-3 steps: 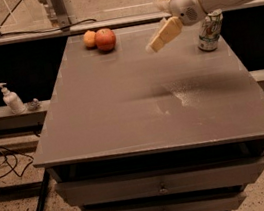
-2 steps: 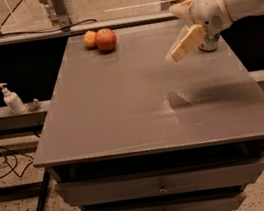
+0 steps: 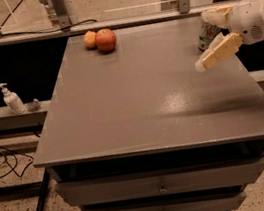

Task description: Move apple near orange

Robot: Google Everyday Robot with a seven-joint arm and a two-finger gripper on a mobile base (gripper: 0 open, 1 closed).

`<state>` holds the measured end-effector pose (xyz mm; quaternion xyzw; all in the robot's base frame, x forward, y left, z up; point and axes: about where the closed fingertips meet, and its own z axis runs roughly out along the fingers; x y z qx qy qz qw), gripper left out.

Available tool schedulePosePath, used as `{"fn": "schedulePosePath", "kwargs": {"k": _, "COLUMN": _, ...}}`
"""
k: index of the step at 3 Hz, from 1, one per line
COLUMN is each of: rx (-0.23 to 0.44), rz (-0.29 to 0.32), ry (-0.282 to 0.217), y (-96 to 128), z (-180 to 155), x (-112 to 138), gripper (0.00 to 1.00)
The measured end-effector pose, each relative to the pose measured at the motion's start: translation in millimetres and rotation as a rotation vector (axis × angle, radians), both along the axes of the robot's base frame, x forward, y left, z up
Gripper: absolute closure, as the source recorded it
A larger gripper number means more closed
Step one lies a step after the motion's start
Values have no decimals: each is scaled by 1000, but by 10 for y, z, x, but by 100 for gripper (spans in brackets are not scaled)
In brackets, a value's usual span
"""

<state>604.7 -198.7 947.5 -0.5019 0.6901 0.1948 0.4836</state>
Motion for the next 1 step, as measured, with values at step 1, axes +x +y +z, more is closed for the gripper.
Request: {"fn": "schedulePosePath", "kwargs": {"k": 1, "rx": 0, "rz": 1, "ry": 0, "y": 4, "z": -1, "x": 1, "gripper": 0}}
